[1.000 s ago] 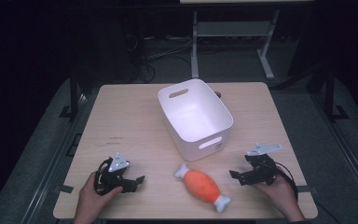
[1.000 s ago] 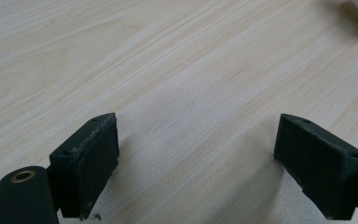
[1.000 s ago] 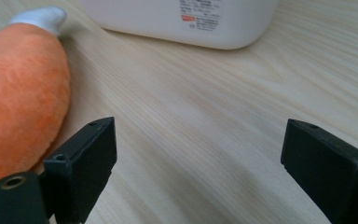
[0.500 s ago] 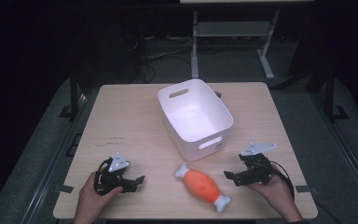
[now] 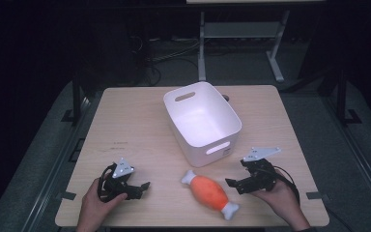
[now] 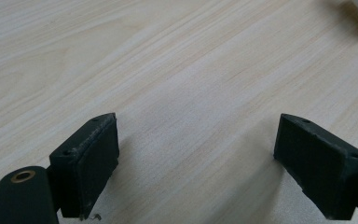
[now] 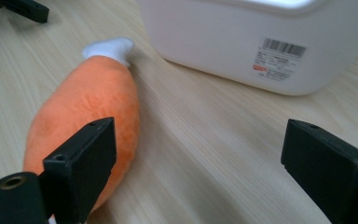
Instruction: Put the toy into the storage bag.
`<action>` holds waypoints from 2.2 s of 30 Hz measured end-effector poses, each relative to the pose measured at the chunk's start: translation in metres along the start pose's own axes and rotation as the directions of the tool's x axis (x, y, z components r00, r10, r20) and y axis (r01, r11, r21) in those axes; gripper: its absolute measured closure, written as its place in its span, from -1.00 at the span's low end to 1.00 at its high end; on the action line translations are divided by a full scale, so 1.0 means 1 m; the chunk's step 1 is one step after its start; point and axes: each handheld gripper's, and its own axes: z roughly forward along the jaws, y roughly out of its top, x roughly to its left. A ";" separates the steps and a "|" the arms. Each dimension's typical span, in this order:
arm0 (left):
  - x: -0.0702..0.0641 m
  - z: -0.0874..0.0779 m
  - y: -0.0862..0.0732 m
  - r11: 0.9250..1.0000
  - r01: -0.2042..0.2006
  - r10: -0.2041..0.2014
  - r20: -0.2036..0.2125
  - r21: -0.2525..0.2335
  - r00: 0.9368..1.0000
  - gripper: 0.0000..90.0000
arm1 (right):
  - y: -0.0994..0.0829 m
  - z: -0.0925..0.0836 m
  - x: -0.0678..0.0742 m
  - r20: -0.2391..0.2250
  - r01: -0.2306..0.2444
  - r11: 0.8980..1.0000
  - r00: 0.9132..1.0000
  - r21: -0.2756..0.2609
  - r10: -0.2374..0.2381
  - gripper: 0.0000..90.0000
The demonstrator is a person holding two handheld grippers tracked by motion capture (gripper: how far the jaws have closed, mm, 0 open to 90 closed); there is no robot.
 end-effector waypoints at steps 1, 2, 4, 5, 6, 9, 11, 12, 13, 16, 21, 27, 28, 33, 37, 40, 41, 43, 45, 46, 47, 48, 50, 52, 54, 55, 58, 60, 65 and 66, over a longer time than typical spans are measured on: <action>0.000 0.000 0.000 1.000 0.000 0.000 0.000 0.000 1.000 -0.71 | 0.000 0.000 0.000 0.000 0.000 1.000 1.000 0.000 0.000 -0.78; 0.000 0.000 0.000 1.000 0.000 0.000 0.000 0.001 1.000 -0.71 | 0.002 0.000 0.003 -0.004 0.006 1.000 1.000 -0.001 -0.006 -0.78; 0.000 0.000 0.000 1.000 0.000 0.000 0.000 0.000 1.000 -0.71 | 0.003 0.001 0.004 -0.004 0.009 1.000 1.000 0.001 -0.009 -0.78; 0.000 0.000 0.000 1.000 0.000 0.000 0.000 0.000 1.000 -0.71 | 0.004 0.001 0.005 -0.007 0.013 1.000 1.000 -0.001 -0.013 -0.78; 0.000 0.000 0.000 1.000 0.000 0.000 0.000 0.000 1.000 -0.71 | 0.006 0.001 0.008 -0.015 0.018 1.000 1.000 -0.001 -0.018 -0.79; 0.000 0.000 0.000 1.000 -0.001 0.001 0.000 0.001 1.000 -0.71 | 0.009 0.003 0.011 -0.028 0.027 1.000 0.999 -0.003 -0.027 -0.80; 0.000 0.000 0.000 1.000 0.000 0.000 0.000 0.000 1.000 -0.71 | 0.010 0.003 0.013 -0.033 0.030 1.000 0.999 -0.006 -0.030 -0.80; 0.000 0.000 0.000 1.000 0.000 0.000 0.000 0.000 1.000 -0.71 | 0.011 0.004 0.015 -0.040 0.029 1.000 0.999 -0.004 -0.029 -0.81; 0.000 0.000 0.000 1.000 0.000 0.000 0.000 0.001 1.000 -0.71 | 0.012 0.005 0.017 -0.045 0.031 1.000 0.999 -0.001 -0.031 -0.81; 0.000 0.000 0.000 1.000 0.000 0.000 0.000 0.000 1.000 -0.71 | 0.015 0.009 0.023 -0.064 0.040 0.999 0.997 0.009 -0.039 -0.84; 0.000 0.000 0.000 1.000 0.000 0.000 0.000 0.001 1.000 -0.71 | 0.016 0.015 0.028 -0.071 0.043 0.999 0.997 0.029 -0.041 -0.92; 0.000 0.000 0.000 1.000 -0.001 0.001 0.000 0.001 1.000 -0.71 | 0.019 0.024 0.039 -0.088 0.068 0.996 0.994 0.061 -0.062 -0.96; 0.000 0.000 0.000 1.000 0.000 0.000 0.000 0.000 1.000 -0.71 | 0.019 0.026 0.040 -0.091 0.071 0.995 0.994 0.068 -0.065 -0.97; 0.000 0.000 0.000 1.000 0.000 0.000 0.000 0.000 1.000 -0.71 | 0.020 0.034 0.047 -0.094 0.080 0.993 0.993 0.089 -0.072 -0.98; 0.000 0.000 0.000 1.000 0.000 0.000 0.000 0.000 1.000 -0.71 | 0.020 0.039 0.051 -0.101 0.084 0.992 0.992 0.093 -0.074 -0.98; 0.000 0.000 0.000 1.000 -0.001 0.001 0.000 0.001 1.000 -0.71 | 0.021 0.043 0.057 -0.103 0.088 0.991 0.992 0.101 -0.077 -0.98; 0.000 0.000 0.000 1.000 -0.001 0.001 0.000 0.001 1.000 -0.71 | 0.021 0.043 0.057 -0.103 0.088 0.991 0.992 0.101 -0.077 -0.98; 0.000 0.000 0.000 1.000 -0.001 0.001 0.000 0.001 1.000 -0.71 | 0.021 0.046 0.060 -0.103 0.090 0.990 0.991 0.107 -0.079 -0.98; 0.000 0.000 0.000 1.000 -0.001 0.001 0.000 0.000 1.000 -0.71 | 0.020 0.049 0.062 -0.106 0.095 0.989 0.991 0.112 -0.083 -0.98; 0.000 0.000 0.000 1.000 -0.001 0.001 0.000 0.001 1.000 -0.71 | 0.020 0.050 0.063 -0.104 0.097 0.988 0.991 0.116 -0.085 -0.98; 0.000 0.000 0.000 1.000 -0.001 0.001 0.000 0.000 1.000 -0.71 | 0.020 0.052 0.064 -0.104 0.099 0.988 0.991 0.120 -0.087 -0.98; 0.000 0.000 0.000 1.000 -0.001 0.001 0.000 0.001 1.000 -0.71 | 0.019 0.053 0.065 -0.104 0.096 0.988 0.991 0.123 -0.084 -0.98; 0.000 0.000 0.000 1.000 -0.001 0.001 0.000 0.001 1.000 -0.71 | 0.019 0.055 0.067 -0.103 0.097 0.987 0.991 0.128 -0.084 -0.98; 0.000 0.000 0.000 1.000 -0.001 0.001 0.000 0.000 1.000 -0.71 | 0.018 0.057 0.068 -0.106 0.094 0.987 0.991 0.133 -0.080 -0.98; 0.000 0.000 0.000 1.000 -0.001 0.001 0.000 0.000 1.000 -0.71 | 0.017 0.060 0.069 -0.104 0.097 0.985 0.991 0.140 -0.083 -0.98; 0.000 0.000 0.000 1.000 -0.001 0.001 0.000 0.000 1.000 -0.71 | 0.017 0.060 0.069 -0.104 0.097 0.985 0.991 0.140 -0.083 -0.98; 0.000 0.000 0.000 1.000 -0.001 0.001 0.000 0.000 1.000 -0.71 | 0.015 0.063 0.070 -0.099 0.100 0.983 0.991 0.153 -0.085 -0.98; 0.000 0.000 0.000 1.000 -0.001 0.001 0.000 0.000 1.000 -0.71 | 0.013 0.067 0.071 -0.095 0.105 0.982 0.991 0.159 -0.090 -0.98; 0.000 0.000 0.000 1.000 -0.001 0.001 0.000 0.000 1.000 -0.71 | 0.012 0.069 0.072 -0.090 0.114 0.979 0.991 0.170 -0.100 -0.98; 0.000 0.000 0.000 1.000 -0.001 0.001 0.000 0.000 1.000 -0.71 | 0.011 0.070 0.073 -0.087 0.118 0.977 0.991 0.176 -0.104 -0.98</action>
